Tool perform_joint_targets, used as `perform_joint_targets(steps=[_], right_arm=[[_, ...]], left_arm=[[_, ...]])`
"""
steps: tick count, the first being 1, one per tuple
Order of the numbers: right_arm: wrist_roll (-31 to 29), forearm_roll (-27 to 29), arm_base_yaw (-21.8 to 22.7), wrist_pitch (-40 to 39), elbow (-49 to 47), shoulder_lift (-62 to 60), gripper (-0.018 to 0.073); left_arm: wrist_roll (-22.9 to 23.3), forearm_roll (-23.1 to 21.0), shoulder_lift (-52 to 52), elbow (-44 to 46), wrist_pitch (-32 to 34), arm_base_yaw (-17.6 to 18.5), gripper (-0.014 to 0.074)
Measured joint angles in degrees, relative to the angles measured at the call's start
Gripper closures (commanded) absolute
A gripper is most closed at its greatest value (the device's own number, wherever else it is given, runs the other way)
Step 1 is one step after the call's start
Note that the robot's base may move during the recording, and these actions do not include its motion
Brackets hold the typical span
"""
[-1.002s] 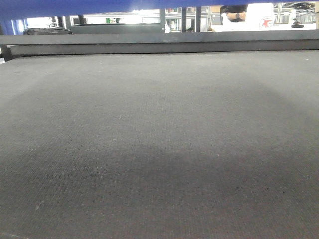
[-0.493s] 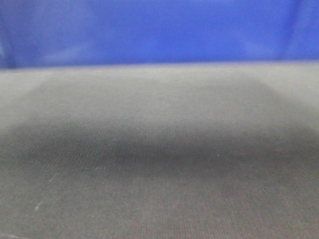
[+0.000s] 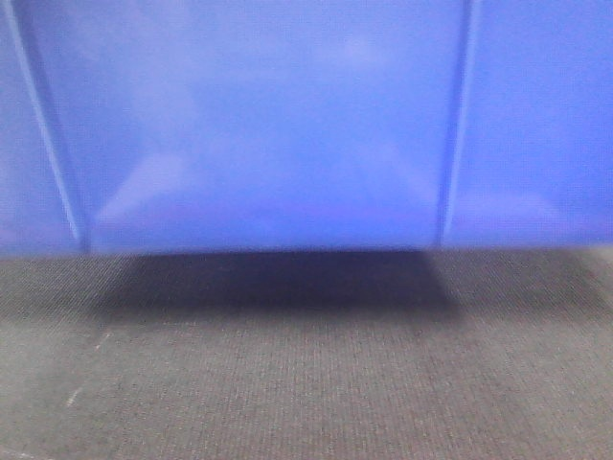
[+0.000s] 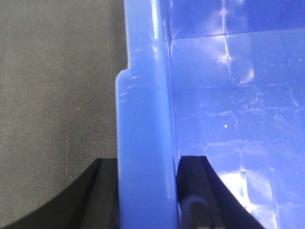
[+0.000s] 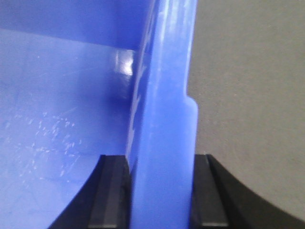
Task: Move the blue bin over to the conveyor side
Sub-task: 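Lower the blue bin onto the dark conveyor surface with both grippers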
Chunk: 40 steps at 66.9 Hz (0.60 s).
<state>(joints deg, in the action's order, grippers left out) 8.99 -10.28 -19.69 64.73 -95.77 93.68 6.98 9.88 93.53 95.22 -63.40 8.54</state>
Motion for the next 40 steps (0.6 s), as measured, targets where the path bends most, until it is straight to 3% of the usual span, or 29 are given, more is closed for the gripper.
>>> perform_joint_targets(steps=[8,12,16,21,24,27,40], right_arm=[[0.00,-0.11,0.00,-0.79,0.00,2.35,0.0589],[0.00,-0.11,0.10,-1.06,0.00,3.25,0.0489],[0.00,-0.11,0.10,-1.33,0.00,3.79,0.0335],[-0.26,0.98,-0.02,-1.80,0.00,4.14,0.0079],[-0.26,1.88,-0.25,-2.57,0.00,4.14,-0.0017],[-0.39,2.83,-0.53,-3.49,0.00,4.14,-0.0009],[-0.63,5.43,-1.51,-6.89,-0.22,2.55,-0.0012]], left_arm=[[0.00,0.35,2.06,0.00,0.11,-0.22,0.0554],[0.00,0.35,2.86,0.00,0.32,-0.34,0.0474],[0.00,0.47,3.22,0.00,0.46,-0.34,0.0329],[-0.16,-0.51,3.34,0.00,0.81,-0.34,0.0132],[-0.28,-1.68,3.34,0.00,1.09,-0.06,0.0043],[-0.28,-2.96,3.34,0.00,2.15,0.21,-0.0025],[-0.80,-6.29,2.32,0.59,4.18,1.26,-0.0003]])
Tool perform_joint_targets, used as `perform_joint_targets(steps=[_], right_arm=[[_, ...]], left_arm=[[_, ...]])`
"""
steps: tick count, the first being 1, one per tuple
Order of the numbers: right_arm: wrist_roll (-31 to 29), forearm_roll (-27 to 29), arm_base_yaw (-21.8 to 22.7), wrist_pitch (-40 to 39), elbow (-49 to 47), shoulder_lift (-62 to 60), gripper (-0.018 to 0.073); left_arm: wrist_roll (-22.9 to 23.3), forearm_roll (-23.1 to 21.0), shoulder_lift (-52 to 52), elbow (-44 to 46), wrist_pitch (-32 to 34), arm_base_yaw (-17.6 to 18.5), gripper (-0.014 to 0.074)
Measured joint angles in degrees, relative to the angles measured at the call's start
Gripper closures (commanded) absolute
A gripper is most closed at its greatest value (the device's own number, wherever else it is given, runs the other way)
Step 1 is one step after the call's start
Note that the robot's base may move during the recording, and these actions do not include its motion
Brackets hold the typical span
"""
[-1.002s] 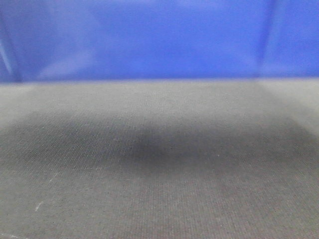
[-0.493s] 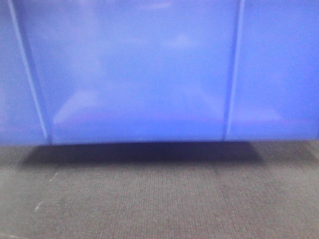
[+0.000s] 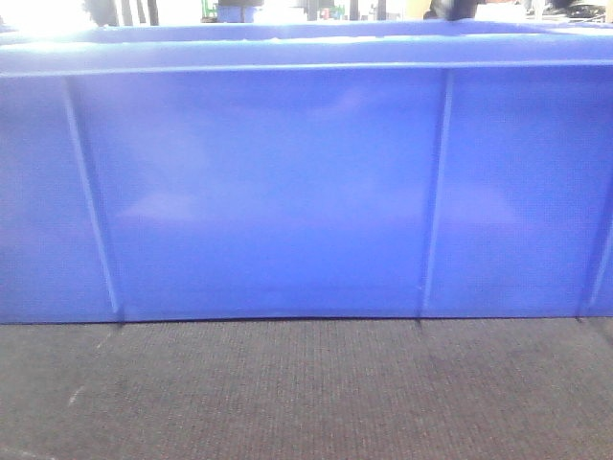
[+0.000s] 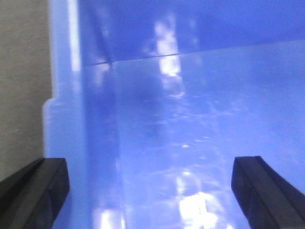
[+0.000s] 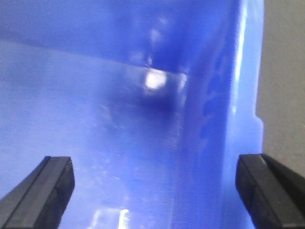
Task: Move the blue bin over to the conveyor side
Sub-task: 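Lower the blue bin onto the dark conveyor surface with both grippers, then open both grippers and withdraw them from the bin rim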
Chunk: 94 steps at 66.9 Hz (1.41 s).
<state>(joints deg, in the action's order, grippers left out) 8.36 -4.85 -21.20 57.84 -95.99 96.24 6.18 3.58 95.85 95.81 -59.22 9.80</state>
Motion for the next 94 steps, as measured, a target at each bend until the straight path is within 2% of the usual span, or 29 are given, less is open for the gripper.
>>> perform_joint_targets(steps=[12,20,27,34,41,45,54,60,77,94], right_arm=[[0.23,-0.01,-0.09,-0.13,0.00,-5.70,-0.0010],[0.36,-0.01,-0.09,0.37,0.00,-11.35,0.0013],[0.36,-0.01,-0.09,1.24,0.13,-16.31,0.0142],[0.36,-0.45,-0.09,1.24,2.54,-21.21,0.0351],[0.36,-1.50,-0.09,1.35,8.45,-26.16,0.0564],[0.36,-2.30,-0.09,0.71,13.64,-29.63,0.0650],[0.36,-3.48,-0.09,-3.16,24.99,-37.19,0.0646],[0.36,-3.72,-0.09,-7.10,33.73,-43.32,0.0646],[0.49,-3.72,-0.09,-16.99,56.17,-61.76,0.0646],[0.61,-3.72,-0.09,-22.57,68.94,-84.13,0.0646]], left_arm=[[-0.10,-0.14,-4.85,0.00,-0.34,0.00,-0.0003],[-0.10,1.25,-11.26,-0.41,-0.06,0.00,-0.0003],[-0.10,3.65,-17.99,-3.54,1.76,0.00,-0.0003],[-0.10,4.91,-24.69,-10.07,4.82,0.00,0.0020],[-0.10,5.13,-31.31,-19.07,8.83,0.00,0.0119],[-0.10,4.99,-35.72,-25.79,11.78,0.00,0.0231],[-0.10,3.52,-44.54,-38.40,18.06,0.00,0.0489],[-0.10,2.76,-50.85,-46.15,21.59,0.00,0.0629],[-0.10,2.51,-67.90,-61.08,26.93,0.00,0.0603],[-0.10,2.38,-83.82,-68.87,31.26,0.00,0.0603]])
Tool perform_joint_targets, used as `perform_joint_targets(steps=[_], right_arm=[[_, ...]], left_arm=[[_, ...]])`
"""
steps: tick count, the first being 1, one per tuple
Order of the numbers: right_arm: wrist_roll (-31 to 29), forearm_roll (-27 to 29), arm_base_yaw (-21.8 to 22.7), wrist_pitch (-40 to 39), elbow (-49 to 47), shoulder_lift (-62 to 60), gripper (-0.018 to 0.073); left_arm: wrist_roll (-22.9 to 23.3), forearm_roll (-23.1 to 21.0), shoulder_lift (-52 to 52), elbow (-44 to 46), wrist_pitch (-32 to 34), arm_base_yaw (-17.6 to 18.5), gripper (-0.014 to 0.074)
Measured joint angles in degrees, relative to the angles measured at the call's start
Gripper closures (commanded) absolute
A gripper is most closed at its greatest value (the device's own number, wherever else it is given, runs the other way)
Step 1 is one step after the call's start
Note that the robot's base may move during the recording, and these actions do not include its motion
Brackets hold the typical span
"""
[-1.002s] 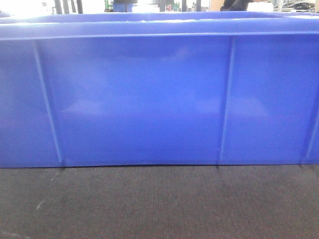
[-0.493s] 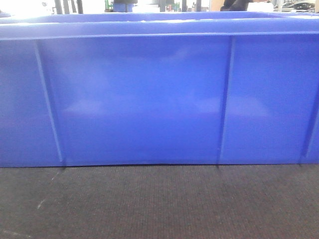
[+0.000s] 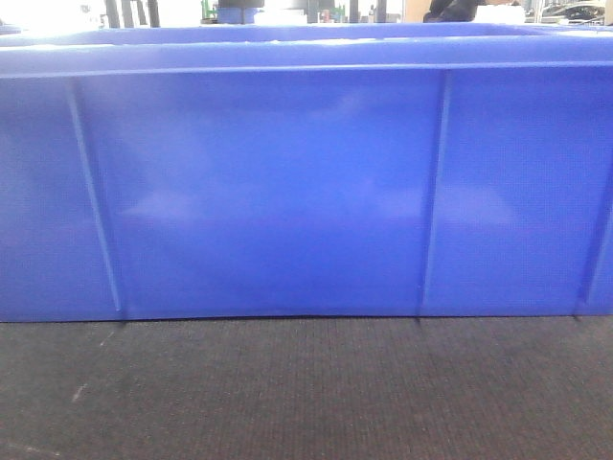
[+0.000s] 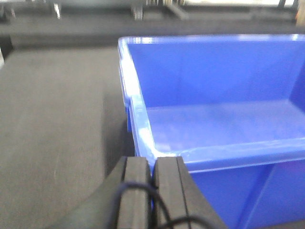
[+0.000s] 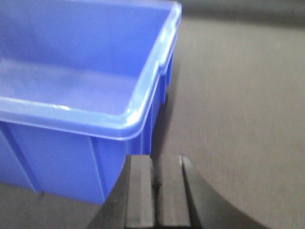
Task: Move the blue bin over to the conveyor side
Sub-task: 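Open both grippers and withdraw them from the bin rim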
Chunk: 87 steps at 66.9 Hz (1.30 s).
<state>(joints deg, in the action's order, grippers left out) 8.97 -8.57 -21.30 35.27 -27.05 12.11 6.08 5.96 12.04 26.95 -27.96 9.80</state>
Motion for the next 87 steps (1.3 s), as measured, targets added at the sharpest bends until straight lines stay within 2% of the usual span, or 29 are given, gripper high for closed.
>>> perform_joint_targets(steps=[8,14,77,82,87], right_arm=[[0.00,0.00,0.00,-1.37,1.35,-9.31,0.0646],[0.11,-0.10,0.00,-2.54,1.43,-11.72,0.0646],[0.11,-0.10,0.00,-3.51,1.43,-11.83,0.0646],[0.11,-0.10,0.00,-3.51,1.43,-11.83,0.0646],[0.11,-0.10,0.00,-3.51,1.43,-11.83,0.0646]], left_arm=[[0.12,0.11,-5.45,-1.42,0.74,0.00,0.0603],[0.12,0.62,-7.76,-1.51,1.04,0.00,0.0603],[0.12,1.83,-8.97,-1.64,1.25,0.00,0.0603],[-0.02,1.72,-8.97,-1.64,1.25,-0.78,0.0603],[-2.11,0.86,-9.10,-2.11,1.27,-2.59,0.0603]])
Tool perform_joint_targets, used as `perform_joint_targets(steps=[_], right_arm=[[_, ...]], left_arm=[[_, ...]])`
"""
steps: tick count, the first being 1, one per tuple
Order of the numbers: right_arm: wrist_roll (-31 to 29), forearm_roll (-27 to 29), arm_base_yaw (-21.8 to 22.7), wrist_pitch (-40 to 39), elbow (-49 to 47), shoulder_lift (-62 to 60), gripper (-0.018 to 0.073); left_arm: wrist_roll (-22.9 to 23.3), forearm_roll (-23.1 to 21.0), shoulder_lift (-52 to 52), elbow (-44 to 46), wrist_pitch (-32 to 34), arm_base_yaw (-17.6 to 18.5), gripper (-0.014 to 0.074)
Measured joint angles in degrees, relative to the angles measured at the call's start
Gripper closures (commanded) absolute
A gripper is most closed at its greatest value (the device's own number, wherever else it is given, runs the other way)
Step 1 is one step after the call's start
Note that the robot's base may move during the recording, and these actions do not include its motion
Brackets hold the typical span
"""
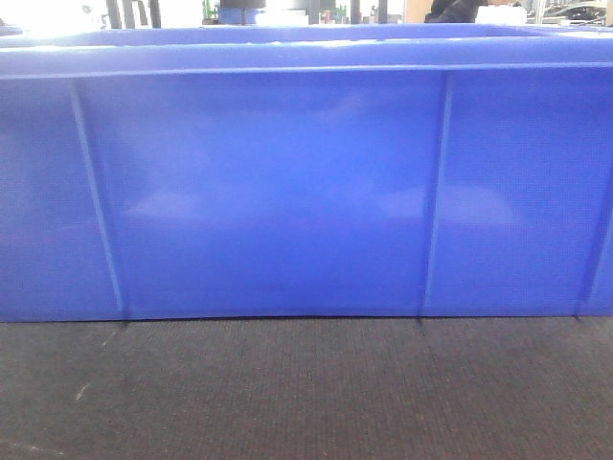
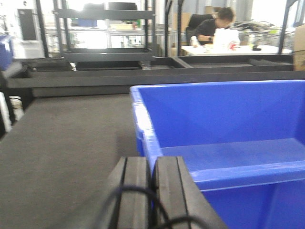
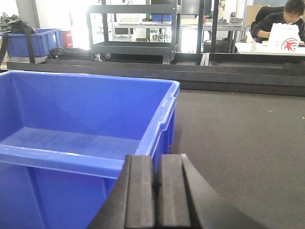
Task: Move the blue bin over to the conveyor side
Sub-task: 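Open both grippers and withdraw them from the bin rim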
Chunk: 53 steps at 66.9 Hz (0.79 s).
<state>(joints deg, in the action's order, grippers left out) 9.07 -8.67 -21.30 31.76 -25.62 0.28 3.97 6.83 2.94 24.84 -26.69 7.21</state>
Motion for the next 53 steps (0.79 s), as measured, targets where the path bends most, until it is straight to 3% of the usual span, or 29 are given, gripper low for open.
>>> perform_joint_targets(steps=[14,37,53], right_arm=[[0.00,0.00,0.00,0.00,0.00,0.00,0.0646],[0.00,0.00,0.00,-0.05,0.00,-0.08,0.0646],[0.00,0.00,0.00,-0.05,0.00,-0.08,0.0646]], left_arm=[[-3.33,-4.58,-2.51,-8.39,3.24,-5.65,0.0603],[-3.97,-5.05,-2.71,-24.17,21.86,-8.53,0.0603],[-3.97,-5.05,-2.71,-24.96,24.49,-9.64,0.0603]])
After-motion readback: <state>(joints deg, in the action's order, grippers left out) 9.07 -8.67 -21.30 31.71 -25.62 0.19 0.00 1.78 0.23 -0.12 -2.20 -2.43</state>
